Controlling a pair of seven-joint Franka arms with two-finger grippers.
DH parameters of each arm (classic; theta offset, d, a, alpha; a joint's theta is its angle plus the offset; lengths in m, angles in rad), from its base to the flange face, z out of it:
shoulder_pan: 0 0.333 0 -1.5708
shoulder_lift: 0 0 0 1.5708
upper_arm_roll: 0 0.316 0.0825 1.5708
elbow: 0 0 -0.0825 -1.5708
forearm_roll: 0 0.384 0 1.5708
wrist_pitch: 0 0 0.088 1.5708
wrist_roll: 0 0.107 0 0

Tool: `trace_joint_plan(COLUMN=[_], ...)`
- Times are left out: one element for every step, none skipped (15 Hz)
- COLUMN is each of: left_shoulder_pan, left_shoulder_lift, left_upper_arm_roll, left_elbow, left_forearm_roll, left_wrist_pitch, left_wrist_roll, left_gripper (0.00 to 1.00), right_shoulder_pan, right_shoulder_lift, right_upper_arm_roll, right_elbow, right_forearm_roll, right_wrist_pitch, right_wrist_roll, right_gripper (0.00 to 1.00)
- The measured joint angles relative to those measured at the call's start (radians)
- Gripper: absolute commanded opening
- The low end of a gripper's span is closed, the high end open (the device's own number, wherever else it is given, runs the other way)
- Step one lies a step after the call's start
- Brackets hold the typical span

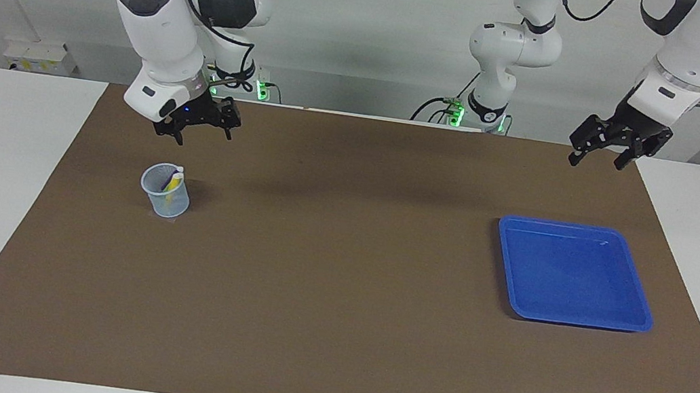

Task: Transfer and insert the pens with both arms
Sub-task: 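Open the right gripper and release the yellow pen in the cup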

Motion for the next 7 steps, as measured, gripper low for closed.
trace_joint_plan(left_shoulder_pan=[0.0,0.0,0.0,0.0,0.0,0.0,0.0], left_shoulder_lift=[0.0,0.0,0.0,0.0,0.0,0.0,0.0], left_upper_arm_roll=[0.0,0.0,0.0,0.0,0.0,0.0,0.0], left_elbow=[0.0,0.0,0.0,0.0,0.0,0.0,0.0], left_forearm_roll=[0.0,0.002,0.004,0.006,0.006,0.007,0.007], left_wrist_pitch=[0.0,0.0,0.0,0.0,0.0,0.0,0.0], left_wrist_roll=[0.0,0.0,0.0,0.0,0.0,0.0,0.0], left_gripper=[1.0,1.0,1.0,1.0,1.0,1.0,1.0], right_shoulder_pan=[-0.001,-0.002,-0.004,-0.007,-0.012,-0.015,-0.015], right_shoulder_lift=[-0.004,-0.004,-0.004,-0.004,-0.005,-0.005,-0.005], right_upper_arm_roll=[-0.002,-0.004,-0.006,-0.008,-0.009,-0.011,-0.011], right_elbow=[-0.003,-0.004,-0.004,-0.004,-0.003,-0.003,-0.002], right_forearm_roll=[0.0,0.0,0.0,0.0,0.0,0.0,0.0], right_wrist_pitch=[0.009,0.014,0.017,0.021,0.025,0.029,0.035], right_wrist_roll=[0.0,0.0,0.0,0.0,0.0,0.0,0.0], right_gripper=[1.0,1.0,1.0,1.0,1.0,1.0,1.0])
